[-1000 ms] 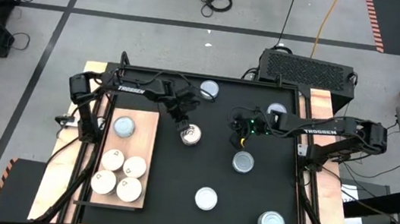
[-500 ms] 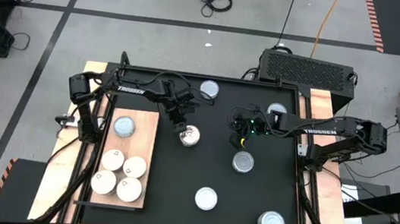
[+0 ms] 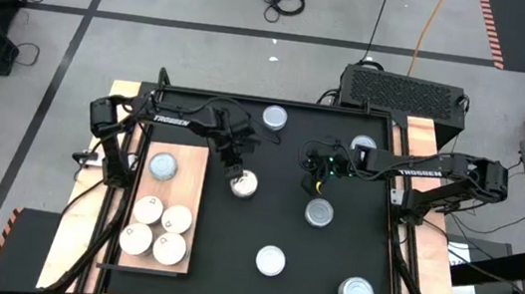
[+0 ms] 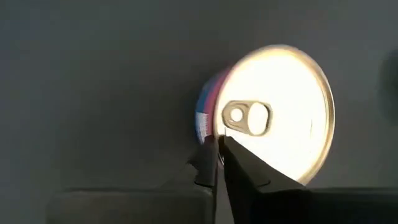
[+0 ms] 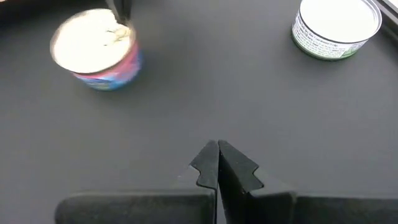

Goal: Stack canned seafood by type on shelf
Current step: Stack the blue tuna can on top of the blue tuna can on the shelf

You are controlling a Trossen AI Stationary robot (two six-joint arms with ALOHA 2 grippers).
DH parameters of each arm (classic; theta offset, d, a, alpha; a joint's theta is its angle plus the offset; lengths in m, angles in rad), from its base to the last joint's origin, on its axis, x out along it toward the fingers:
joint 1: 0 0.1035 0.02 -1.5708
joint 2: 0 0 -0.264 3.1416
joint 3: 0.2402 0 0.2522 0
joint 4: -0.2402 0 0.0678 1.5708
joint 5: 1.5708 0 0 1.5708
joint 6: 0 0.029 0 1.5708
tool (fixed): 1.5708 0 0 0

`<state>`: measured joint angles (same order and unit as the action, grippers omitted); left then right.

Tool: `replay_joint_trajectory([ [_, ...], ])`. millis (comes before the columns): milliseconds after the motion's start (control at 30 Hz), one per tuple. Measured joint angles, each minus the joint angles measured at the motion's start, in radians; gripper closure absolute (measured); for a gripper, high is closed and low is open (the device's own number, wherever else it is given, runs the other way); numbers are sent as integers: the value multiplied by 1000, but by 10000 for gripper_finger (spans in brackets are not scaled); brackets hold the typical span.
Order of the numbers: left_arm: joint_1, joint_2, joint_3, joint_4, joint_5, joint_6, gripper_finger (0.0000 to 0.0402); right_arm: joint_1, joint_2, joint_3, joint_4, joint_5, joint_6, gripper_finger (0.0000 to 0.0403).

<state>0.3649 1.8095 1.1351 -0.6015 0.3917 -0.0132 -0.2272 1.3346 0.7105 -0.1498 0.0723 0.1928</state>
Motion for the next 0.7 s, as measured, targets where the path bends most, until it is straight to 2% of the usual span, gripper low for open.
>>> replay_joint_trajectory([
  [233,-1,1,-1,-16,20,5,397,0,0,0,-14,0,0,403],
  [467,-2,-4,-1,-34,115,22,397,0,0,0,-29,0,0,403],
  [700,0,-6,33,-56,121,23,398,0,0,0,-29,0,-4,403],
])
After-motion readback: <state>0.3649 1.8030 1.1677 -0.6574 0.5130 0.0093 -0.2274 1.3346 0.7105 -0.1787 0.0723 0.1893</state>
